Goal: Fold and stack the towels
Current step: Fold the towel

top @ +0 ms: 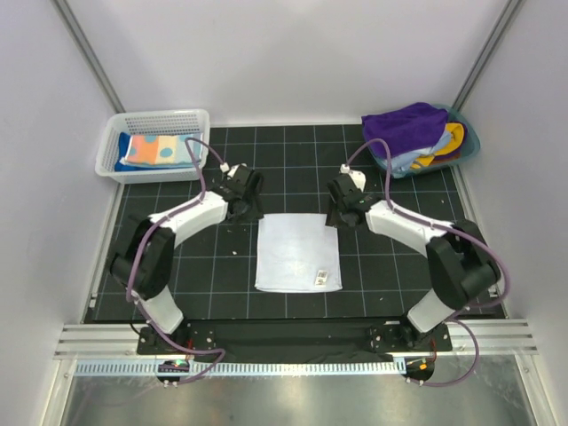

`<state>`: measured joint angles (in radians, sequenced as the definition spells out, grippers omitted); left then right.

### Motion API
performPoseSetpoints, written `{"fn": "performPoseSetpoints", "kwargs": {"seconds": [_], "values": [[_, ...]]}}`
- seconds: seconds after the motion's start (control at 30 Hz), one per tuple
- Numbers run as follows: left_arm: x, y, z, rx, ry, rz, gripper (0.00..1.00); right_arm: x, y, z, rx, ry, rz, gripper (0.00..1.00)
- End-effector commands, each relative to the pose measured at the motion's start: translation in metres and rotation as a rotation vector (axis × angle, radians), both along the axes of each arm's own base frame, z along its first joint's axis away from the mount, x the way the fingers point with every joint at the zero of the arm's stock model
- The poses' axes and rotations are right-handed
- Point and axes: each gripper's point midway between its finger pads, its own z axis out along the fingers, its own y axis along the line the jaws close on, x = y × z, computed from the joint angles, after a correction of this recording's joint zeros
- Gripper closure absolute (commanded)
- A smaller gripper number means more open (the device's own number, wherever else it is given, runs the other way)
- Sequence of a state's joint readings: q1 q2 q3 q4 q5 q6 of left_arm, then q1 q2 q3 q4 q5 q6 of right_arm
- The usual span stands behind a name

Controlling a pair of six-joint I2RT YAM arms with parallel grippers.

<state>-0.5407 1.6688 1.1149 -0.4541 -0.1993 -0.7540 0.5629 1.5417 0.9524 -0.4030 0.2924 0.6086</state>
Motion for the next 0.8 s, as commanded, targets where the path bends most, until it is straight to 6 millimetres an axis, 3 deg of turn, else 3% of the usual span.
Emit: {"fn": "performPoseSetpoints", "kwargs": {"seconds": [0.0, 0.07, 0.1, 0.3, 0.57, 0.77], "values": [[0.029, 0.003, -0.003, 0.039, -0.044, -0.022, 0.54, 0.033, 0.007, 0.004, -0.010, -0.039, 0.043, 0.52], [0.037, 0.003, -0.009, 0.030, -0.036, -0.021, 0.54, 0.042, 0.006, -0.002, -0.025, -0.028, 0.043, 0.52], [0.038, 0.000, -0.022, 0.018, -0.004, -0.034, 0.55, 0.045, 0.006, -0.012, -0.036, -0.007, 0.044, 0.53], [0.047, -0.003, -0.037, 0.002, 0.029, -0.030, 0.56, 0.052, -0.004, -0.044, -0.079, 0.058, 0.033, 0.55], [0.049, 0.001, -0.060, 0.030, 0.084, -0.011, 0.56, 0.055, -0.007, -0.051, -0.069, 0.062, 0.025, 0.55], [0.050, 0.006, -0.061, 0.049, 0.082, 0.009, 0.56, 0.059, -0.008, -0.049, -0.051, 0.062, 0.021, 0.55]]}}
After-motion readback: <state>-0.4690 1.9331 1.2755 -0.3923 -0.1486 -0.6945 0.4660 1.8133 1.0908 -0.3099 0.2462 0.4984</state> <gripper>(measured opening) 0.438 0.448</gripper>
